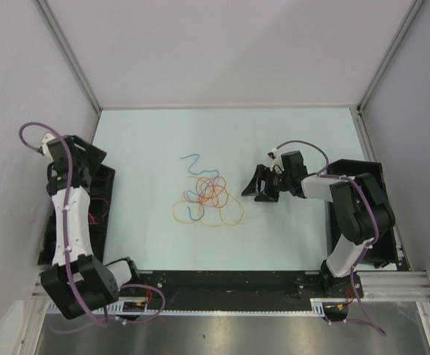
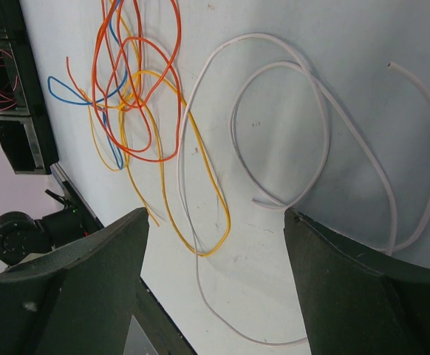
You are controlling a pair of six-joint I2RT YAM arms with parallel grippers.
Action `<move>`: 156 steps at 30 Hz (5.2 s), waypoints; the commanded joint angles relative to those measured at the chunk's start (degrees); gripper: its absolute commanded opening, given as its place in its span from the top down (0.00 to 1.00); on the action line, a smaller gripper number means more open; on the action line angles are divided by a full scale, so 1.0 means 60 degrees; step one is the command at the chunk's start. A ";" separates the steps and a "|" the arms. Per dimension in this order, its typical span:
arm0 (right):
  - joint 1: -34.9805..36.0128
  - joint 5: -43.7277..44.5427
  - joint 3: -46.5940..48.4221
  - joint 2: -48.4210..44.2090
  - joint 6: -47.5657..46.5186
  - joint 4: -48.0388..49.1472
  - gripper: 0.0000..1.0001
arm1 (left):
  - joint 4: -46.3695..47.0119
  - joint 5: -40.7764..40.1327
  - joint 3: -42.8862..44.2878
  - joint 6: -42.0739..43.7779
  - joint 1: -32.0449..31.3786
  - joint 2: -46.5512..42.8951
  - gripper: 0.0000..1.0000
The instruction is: Untangle the cables
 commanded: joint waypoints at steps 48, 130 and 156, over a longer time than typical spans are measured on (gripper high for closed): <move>0.0022 0.0492 -0.0122 0.0192 -0.0143 -0.0101 0.18 | 0.0501 0.0795 0.0046 0.2520 -0.8170 0.4553 1.00; 0.6232 0.8869 0.3130 -0.3177 -0.3716 0.0749 0.45 | -0.1549 -0.0406 0.3929 -0.3881 -0.9430 0.2063 1.00; 0.6468 1.0174 0.3248 -0.3528 -0.3951 0.0940 1.00 | -0.0640 0.0546 0.3357 -0.2418 -0.9211 0.1537 0.37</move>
